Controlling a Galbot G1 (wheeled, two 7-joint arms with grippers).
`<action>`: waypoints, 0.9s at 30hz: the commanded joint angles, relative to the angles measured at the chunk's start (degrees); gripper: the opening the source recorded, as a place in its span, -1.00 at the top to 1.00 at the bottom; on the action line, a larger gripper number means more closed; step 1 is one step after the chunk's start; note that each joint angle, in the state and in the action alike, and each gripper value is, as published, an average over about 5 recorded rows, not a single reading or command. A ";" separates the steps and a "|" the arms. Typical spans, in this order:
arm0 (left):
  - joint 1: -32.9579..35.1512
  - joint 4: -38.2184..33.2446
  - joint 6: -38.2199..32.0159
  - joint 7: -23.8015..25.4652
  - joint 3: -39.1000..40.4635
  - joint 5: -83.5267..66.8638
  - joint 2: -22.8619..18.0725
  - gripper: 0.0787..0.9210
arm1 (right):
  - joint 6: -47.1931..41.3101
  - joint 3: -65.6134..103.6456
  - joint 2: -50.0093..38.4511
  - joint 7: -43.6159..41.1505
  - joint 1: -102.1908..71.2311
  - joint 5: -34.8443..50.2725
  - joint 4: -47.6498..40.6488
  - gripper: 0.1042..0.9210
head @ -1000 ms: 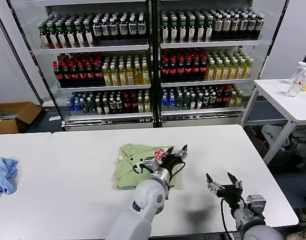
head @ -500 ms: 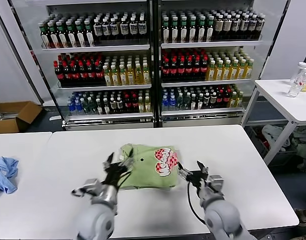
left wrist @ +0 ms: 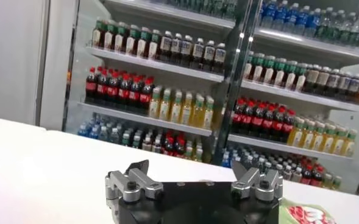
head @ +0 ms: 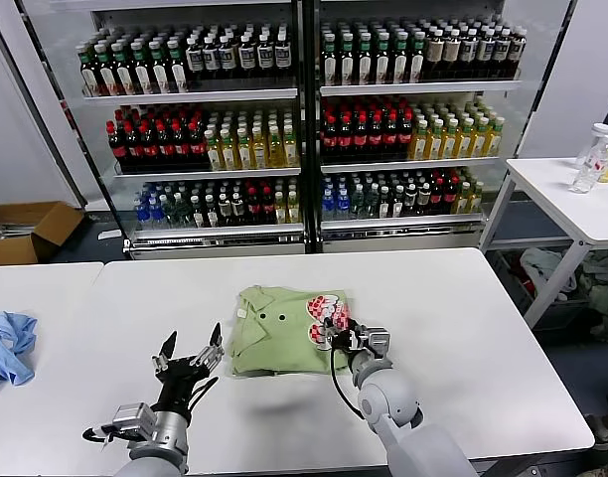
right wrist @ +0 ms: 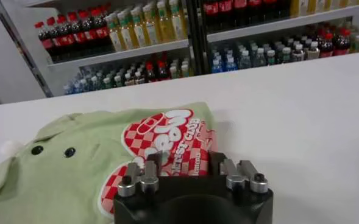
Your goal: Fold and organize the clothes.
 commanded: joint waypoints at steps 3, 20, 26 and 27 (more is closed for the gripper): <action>4.64 -2.57 -0.97 0.12 -1.48 1.36 1.23 -0.77 | 1.16 -0.13 -1.55 -0.65 1.04 -0.17 -2.72 0.27; 2.96 -1.52 0.57 0.96 1.62 2.10 2.34 -0.77 | 12.45 10.31 -15.92 -13.01 -8.35 -13.70 6.99 0.98; 3.42 -1.31 0.14 1.73 2.76 3.73 1.44 -0.77 | 18.18 13.80 -14.69 -9.57 -15.87 -17.31 13.50 0.66; 3.56 -1.44 0.04 1.93 2.84 3.92 1.40 -0.77 | 18.85 14.53 -14.37 -9.46 -17.38 -17.81 14.79 0.57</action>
